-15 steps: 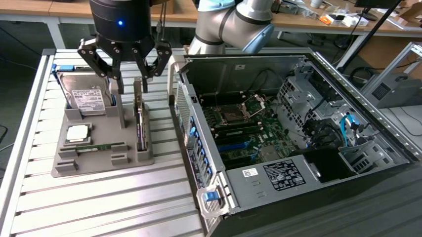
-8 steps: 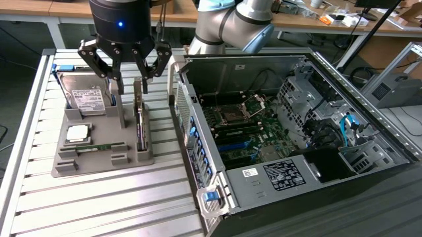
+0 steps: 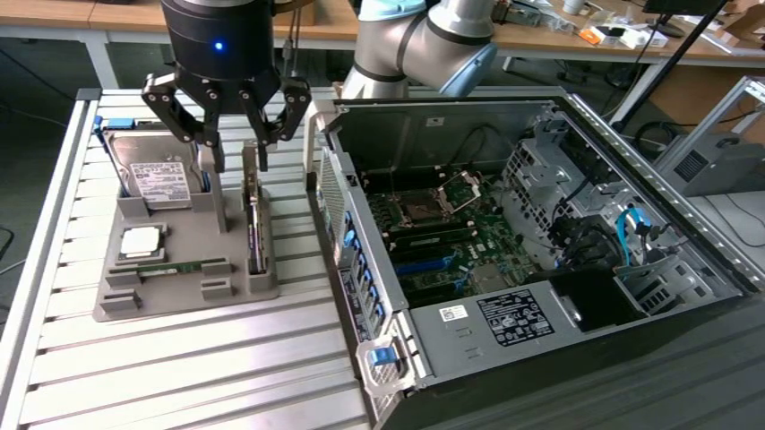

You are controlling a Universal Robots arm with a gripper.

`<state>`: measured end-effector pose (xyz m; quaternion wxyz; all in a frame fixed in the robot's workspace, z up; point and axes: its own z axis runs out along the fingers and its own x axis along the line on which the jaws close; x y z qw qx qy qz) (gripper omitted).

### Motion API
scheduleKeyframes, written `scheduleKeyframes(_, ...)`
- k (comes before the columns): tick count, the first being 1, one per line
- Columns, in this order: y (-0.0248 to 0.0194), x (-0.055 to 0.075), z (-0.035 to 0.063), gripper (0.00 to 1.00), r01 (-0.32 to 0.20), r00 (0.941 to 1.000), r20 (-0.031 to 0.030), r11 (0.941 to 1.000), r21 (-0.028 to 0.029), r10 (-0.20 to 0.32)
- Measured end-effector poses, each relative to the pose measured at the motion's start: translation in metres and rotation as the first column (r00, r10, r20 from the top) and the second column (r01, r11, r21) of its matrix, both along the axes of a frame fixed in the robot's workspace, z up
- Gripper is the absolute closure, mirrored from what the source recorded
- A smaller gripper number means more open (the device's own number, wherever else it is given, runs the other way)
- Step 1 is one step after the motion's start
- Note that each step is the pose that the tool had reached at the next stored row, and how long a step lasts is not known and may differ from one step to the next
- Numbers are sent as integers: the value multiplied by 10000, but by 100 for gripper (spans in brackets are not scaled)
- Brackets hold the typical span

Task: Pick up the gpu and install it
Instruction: 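Pick up the gpu and move the gpu toward the slot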

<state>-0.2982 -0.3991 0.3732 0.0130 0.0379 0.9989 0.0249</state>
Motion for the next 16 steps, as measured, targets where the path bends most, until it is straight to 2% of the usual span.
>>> scheduleKeyframes(16, 0, -3, -31, 52, 0, 10000, 0, 10000, 0, 0)
